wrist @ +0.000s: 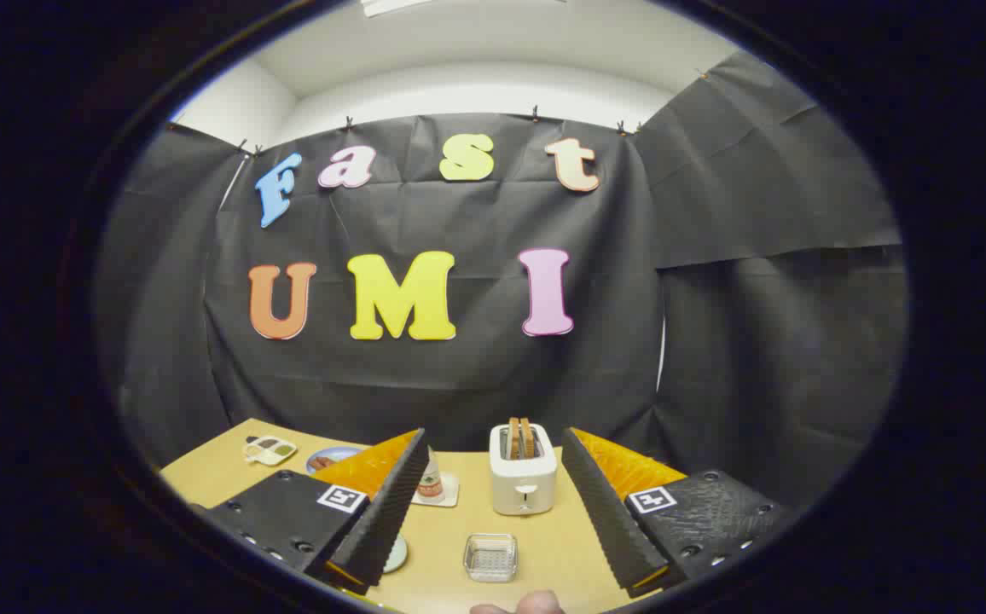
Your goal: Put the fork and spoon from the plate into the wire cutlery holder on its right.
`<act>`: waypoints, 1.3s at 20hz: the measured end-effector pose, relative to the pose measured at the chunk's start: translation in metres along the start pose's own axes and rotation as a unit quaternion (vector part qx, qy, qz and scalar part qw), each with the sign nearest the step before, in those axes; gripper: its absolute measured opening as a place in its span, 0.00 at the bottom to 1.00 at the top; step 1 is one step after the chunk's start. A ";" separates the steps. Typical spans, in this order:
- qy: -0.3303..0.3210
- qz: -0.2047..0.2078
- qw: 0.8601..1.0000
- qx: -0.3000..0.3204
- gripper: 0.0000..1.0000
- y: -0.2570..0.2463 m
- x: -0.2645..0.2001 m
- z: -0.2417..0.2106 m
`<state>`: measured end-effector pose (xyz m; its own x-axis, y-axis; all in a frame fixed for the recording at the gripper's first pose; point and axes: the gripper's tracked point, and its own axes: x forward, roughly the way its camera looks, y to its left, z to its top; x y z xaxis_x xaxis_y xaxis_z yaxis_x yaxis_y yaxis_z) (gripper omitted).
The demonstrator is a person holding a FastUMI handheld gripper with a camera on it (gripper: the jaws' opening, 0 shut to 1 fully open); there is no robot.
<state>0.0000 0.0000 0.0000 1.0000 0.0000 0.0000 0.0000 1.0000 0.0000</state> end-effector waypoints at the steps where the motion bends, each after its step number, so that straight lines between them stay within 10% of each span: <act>1: 0.001 0.001 1.000 -0.002 0.96 -0.001 -0.001 0.000; 19: 0.032 0.045 0.998 0.005 0.96 0.032 -0.002 -0.016; 26: 0.158 0.105 0.982 -0.005 0.95 0.092 0.001 -0.090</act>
<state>0.0010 0.0920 -0.0897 0.9281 0.2042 -0.3112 -0.2073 0.9780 0.0236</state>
